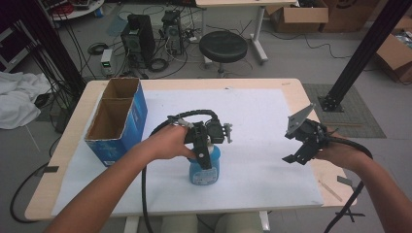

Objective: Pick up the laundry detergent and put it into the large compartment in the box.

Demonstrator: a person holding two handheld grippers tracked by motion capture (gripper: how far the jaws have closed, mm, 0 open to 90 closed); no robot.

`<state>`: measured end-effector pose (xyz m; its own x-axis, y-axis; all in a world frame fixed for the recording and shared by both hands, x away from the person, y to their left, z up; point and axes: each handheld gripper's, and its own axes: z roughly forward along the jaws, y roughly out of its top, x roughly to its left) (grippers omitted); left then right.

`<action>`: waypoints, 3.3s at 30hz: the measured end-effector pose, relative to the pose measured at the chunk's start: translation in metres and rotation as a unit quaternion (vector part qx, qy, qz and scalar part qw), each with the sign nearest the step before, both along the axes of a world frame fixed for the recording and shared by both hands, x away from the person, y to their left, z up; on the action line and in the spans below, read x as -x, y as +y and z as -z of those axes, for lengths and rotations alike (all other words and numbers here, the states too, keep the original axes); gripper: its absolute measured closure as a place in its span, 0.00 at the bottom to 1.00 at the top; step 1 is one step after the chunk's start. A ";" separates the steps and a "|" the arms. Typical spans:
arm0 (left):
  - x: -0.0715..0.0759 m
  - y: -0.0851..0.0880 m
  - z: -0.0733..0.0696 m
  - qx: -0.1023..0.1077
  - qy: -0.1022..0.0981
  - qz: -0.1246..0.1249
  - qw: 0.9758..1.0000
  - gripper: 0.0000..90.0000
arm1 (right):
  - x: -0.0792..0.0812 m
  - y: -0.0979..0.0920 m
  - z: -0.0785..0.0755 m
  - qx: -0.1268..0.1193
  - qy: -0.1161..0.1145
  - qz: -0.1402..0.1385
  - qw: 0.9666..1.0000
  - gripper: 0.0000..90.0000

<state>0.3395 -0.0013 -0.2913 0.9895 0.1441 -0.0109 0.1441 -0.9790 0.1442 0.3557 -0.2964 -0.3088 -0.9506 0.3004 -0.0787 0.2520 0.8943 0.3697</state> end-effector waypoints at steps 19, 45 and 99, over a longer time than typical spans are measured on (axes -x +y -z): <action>0.003 0.008 -0.022 0.026 0.006 -0.037 0.999 0.42 | 0.000 0.000 0.001 0.000 0.002 0.001 1.000 0.18; -0.029 0.075 -0.153 0.028 -0.054 -0.325 0.944 0.42 | -0.001 0.008 -0.002 0.005 -0.001 -0.009 1.000 0.18; -0.056 0.233 -0.187 0.056 -0.108 -0.624 0.772 0.42 | -0.010 0.015 0.001 0.008 0.001 -0.015 1.000 0.18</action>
<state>0.3959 0.2312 -0.1048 0.0619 0.9967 0.0533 0.9259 -0.0773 0.3698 0.3654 -0.2814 -0.3100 -0.9593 0.2702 -0.0819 0.2254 0.9074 0.3546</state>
